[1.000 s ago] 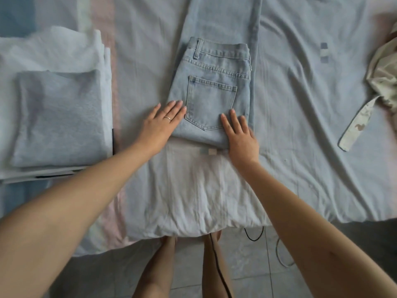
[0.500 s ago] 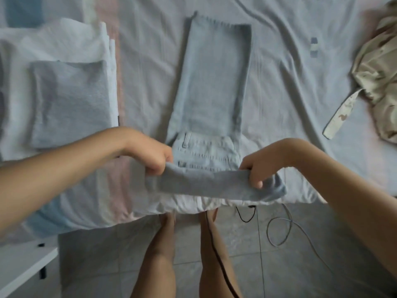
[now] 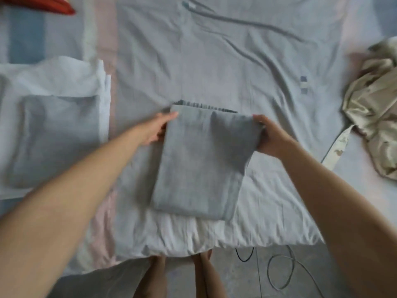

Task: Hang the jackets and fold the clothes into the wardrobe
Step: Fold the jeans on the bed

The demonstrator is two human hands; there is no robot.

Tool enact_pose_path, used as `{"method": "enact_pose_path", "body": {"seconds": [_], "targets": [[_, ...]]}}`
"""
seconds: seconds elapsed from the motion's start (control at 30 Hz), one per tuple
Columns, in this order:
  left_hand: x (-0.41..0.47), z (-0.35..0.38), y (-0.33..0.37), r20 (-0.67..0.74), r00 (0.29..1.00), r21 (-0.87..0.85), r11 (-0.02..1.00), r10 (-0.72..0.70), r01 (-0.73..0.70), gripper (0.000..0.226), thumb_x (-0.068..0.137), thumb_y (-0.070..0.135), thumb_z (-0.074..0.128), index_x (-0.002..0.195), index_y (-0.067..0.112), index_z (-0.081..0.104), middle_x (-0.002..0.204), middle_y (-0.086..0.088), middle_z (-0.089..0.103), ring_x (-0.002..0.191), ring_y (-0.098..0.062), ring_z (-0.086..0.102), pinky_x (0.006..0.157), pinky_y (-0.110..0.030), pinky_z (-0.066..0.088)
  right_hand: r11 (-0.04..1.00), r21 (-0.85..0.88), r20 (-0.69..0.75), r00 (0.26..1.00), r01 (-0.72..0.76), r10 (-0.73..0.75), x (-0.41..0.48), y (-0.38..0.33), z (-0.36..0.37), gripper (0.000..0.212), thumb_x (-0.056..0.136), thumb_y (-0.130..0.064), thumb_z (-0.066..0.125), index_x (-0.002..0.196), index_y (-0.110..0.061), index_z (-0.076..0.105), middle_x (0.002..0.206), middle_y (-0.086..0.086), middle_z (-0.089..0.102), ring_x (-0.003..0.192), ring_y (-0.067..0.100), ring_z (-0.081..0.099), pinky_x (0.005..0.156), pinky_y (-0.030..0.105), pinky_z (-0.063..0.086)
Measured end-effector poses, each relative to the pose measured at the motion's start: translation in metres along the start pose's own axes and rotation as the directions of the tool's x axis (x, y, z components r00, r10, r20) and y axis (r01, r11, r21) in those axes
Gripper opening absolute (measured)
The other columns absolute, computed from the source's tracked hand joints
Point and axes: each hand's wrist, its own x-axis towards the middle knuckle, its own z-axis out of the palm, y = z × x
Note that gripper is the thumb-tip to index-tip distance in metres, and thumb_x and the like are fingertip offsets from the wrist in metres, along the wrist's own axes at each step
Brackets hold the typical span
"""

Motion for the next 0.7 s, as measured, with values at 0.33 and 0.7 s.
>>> {"method": "enact_pose_path", "body": {"seconds": [0.33, 0.7], "targets": [[-0.025, 0.019, -0.080, -0.244, 0.957, 0.285, 0.955, 0.157, -0.084, 0.028, 0.083, 0.031, 0.065, 0.100, 0.011, 0.054, 0.106, -0.019, 0.065, 0.093, -0.024, 0.062, 0.081, -0.040, 0.049, 0.926, -0.087, -0.436, 0.822, 0.367, -0.367, 0.031, 0.052, 0.015, 0.007, 0.089, -0.026, 0.066, 0.090, -0.021, 0.061, 0.089, -0.003, 0.065, 0.083, 0.010, 0.062, 0.075, 0.024, 0.053], [-0.005, 0.047, -0.069, -0.465, 0.848, 0.410, 0.911, 0.255, -0.049, 0.037, 0.093, 0.033, 0.056, 0.094, -0.005, 0.053, 0.098, -0.027, 0.062, 0.093, -0.038, 0.060, 0.077, -0.044, 0.044, 0.973, -0.114, -0.506, 0.832, 0.198, -0.229, 0.048, 0.050, 0.006, 0.029, 0.089, -0.041, 0.063, 0.098, -0.014, 0.060, 0.094, 0.000, 0.064, 0.090, 0.015, 0.061, 0.078, 0.027, 0.051]]}}
